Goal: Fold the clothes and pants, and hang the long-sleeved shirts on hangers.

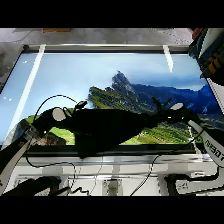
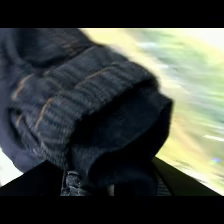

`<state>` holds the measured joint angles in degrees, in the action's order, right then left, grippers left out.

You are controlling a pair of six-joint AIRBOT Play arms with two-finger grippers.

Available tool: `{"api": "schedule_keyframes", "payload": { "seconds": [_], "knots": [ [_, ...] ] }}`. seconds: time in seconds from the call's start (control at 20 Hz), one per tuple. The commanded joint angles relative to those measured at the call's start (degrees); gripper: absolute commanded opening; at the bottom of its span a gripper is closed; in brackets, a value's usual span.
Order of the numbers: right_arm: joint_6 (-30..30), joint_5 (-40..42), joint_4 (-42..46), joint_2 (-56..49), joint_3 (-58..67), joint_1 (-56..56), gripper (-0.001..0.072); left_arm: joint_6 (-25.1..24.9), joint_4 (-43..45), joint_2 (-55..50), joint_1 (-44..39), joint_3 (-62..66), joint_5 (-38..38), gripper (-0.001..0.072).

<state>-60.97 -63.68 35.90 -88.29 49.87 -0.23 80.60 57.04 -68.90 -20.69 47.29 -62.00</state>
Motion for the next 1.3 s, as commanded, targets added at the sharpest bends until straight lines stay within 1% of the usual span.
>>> {"api": "schedule_keyframes", "payload": {
  "seconds": [0.0,0.05,0.1,0.15,0.2,0.25,0.3,0.45,0.6,0.7,0.75,0.9,1.05,1.1,1.15,1.25],
  "knots": [
    [-1.14,4.11,-4.52,-0.13,0.0,9.46,0.045,0.0,1.68,0.09,1.09,0.24,1.62,0.0486],
    [-1.62,6.51,-4.66,-0.11,0.0,12.09,0.032,0.0,1.68,0.11,2.14,0.81,1.55,0.0416],
    [-1.66,9.35,-5.38,-0.11,0.0,14.21,0.0146,-0.02,1.7,0.22,3.23,1.62,1.53,0.0312],
    [-1.73,11.65,-6.64,-0.09,0.02,15.78,0.0037,-0.04,1.73,0.52,4.55,2.71,1.57,0.0152],
    [-1.68,13.25,-8.44,-0.04,0.15,16.46,0.0037,-0.83,1.99,1.05,6.19,4.17,1.64,0.0012],
    [-1.68,13.77,-9.2,-0.04,0.85,16.26,0.0036,-2.01,3.82,1.64,7.8,6.08,1.62,0.0008],
    [-1.7,13.64,-9.16,-0.04,2.16,15.41,0.0036,-1.95,7.61,2.21,9.14,8.09,1.53,0.0007],
    [-1.77,11.74,-9.9,1.31,7.23,9.57,0.0036,-1.9,23.34,5.11,11.61,14.12,1.4,0.0008],
    [-1.99,11.63,-11.93,5.27,11.32,-0.48,0.0036,-1.95,36.79,9.01,11.91,17.92,2.75,0.0009],
    [-2.93,11.74,-12.76,8.94,12.68,-9.22,0.0035,-1.95,42.97,11.87,11.93,18.29,5.44,0.0009],
    [-4.07,11.76,-12.85,10.71,12.98,-13.97,0.0035,-1.97,44.44,13.11,11.93,18.29,6.34,0.0009],
    [-9.31,11.78,-12.2,15.67,12.98,-30.51,0.0036,-1.97,44.96,14.99,11.91,18.27,7.17,0.0009],
    [-15.56,11.34,-7.63,19.56,12.94,-47.23,0.0036,-1.97,44.96,14.97,11.91,18.27,7.17,0.0009],
    [-19.52,10.75,-4.07,20.72,12.92,-52.85,0.0036,-1.95,44.94,14.97,11.91,18.27,7.17,0.0009],
    [-24.72,10.05,0.59,21.77,12.92,-58.05,0.0036,-1.97,44.94,14.97,11.91,18.27,7.17,0.001],
    [-33.88,7.19,11.61,23.82,12.92,-66.07,0.0036,-1.95,44.94,14.97,11.91,18.27,7.17,0.001]
  ]
}}
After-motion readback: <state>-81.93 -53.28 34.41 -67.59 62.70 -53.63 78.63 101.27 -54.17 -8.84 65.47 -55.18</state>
